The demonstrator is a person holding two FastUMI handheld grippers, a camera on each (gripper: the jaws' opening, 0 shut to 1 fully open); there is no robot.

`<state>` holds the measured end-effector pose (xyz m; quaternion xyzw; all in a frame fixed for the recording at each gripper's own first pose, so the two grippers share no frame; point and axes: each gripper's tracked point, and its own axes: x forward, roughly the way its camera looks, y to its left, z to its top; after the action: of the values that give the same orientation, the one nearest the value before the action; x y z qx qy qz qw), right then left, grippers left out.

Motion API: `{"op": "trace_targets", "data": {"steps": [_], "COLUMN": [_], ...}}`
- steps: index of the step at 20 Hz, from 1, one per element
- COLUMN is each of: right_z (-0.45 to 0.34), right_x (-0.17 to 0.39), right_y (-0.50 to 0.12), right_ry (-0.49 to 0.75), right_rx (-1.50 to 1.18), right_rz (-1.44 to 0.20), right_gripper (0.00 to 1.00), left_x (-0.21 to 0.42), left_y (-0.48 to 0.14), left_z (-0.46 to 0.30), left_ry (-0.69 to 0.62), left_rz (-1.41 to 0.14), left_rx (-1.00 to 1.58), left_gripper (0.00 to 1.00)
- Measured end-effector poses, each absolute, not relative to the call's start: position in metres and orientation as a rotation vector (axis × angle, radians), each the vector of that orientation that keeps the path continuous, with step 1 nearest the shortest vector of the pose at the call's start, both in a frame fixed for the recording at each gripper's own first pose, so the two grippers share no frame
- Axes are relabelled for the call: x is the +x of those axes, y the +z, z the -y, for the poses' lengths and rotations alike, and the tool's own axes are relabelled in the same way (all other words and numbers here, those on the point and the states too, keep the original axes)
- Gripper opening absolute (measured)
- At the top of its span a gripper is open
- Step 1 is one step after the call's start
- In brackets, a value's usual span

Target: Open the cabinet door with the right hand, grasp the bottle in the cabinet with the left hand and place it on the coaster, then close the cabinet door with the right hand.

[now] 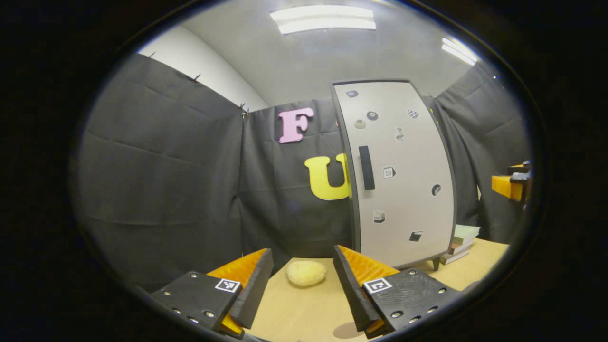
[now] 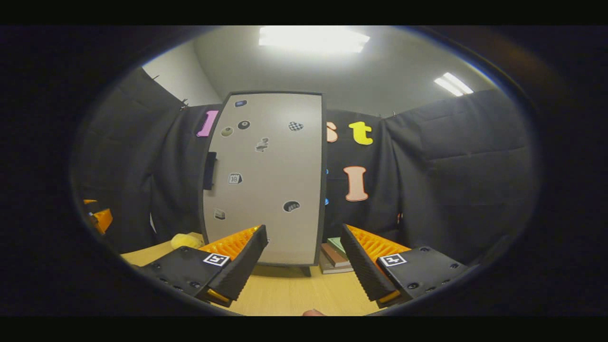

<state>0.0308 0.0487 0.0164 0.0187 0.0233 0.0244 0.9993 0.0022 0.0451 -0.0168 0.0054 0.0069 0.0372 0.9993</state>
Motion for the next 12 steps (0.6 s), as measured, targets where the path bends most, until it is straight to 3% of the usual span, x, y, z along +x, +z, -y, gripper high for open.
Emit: {"op": "trace_targets", "data": {"steps": [12], "right_z": [-0.155], "right_x": [0.115], "right_y": [0.089], "right_ry": [0.212], "right_rx": [0.130], "right_rz": [-0.002], "right_gripper": [0.97], "left_x": [-0.034], "left_y": [-0.038], "left_z": [-0.117], "left_ry": [0.236], "left_rz": [-0.051], "left_rx": [0.044], "left_gripper": [0.78]}}
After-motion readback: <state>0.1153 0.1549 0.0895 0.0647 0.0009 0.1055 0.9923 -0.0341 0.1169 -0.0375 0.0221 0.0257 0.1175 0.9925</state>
